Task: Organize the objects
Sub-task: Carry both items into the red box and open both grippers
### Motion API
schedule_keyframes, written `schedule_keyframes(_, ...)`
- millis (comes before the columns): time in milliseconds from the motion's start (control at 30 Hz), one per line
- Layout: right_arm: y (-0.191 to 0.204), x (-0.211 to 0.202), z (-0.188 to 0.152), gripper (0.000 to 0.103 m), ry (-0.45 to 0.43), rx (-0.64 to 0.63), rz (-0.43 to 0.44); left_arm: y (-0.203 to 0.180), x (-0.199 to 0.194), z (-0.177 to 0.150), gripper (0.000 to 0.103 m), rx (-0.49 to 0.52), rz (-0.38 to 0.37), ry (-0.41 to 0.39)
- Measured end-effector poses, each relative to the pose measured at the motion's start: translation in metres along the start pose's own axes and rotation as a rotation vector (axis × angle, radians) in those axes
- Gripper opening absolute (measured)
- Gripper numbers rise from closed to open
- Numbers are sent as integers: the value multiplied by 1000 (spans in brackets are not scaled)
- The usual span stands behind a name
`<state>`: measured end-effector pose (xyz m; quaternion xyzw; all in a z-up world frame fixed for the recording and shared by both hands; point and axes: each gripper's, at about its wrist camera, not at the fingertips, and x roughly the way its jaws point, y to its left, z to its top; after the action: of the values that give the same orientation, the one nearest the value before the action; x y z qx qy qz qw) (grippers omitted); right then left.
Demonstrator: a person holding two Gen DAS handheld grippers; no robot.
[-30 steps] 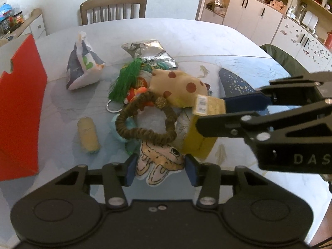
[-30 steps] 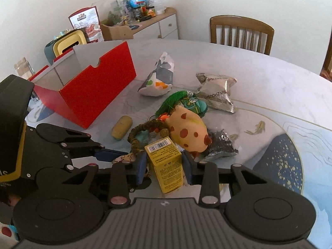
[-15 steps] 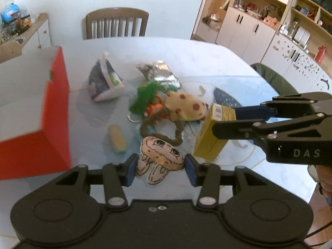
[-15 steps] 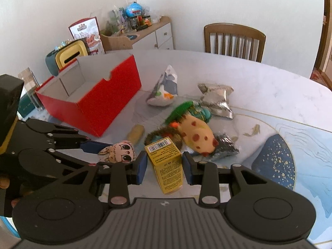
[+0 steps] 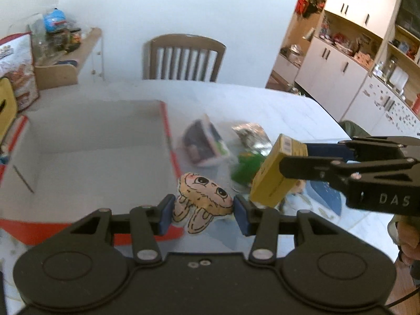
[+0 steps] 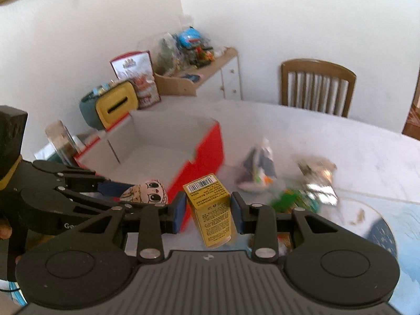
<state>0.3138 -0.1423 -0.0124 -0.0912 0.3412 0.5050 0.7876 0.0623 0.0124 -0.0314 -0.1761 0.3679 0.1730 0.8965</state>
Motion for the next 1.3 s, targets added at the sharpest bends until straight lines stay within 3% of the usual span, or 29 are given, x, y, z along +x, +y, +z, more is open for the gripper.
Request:
schedule_keyframes(267,49,33,49,36,-51,-26,32,67,-6,22,47,-66,85,-27)
schedule_keyframes(500,81,89,68,36,7,-21,61,121,12,30,47,-97,185,17)
schedule_keyframes(867,106,183,50,36,204,-64,59,168,59,28,47,-124,261,127)
schedule_keyframes(1300,111,220,37,33,297,-95,54,183,89,18,47,-169,263,221)
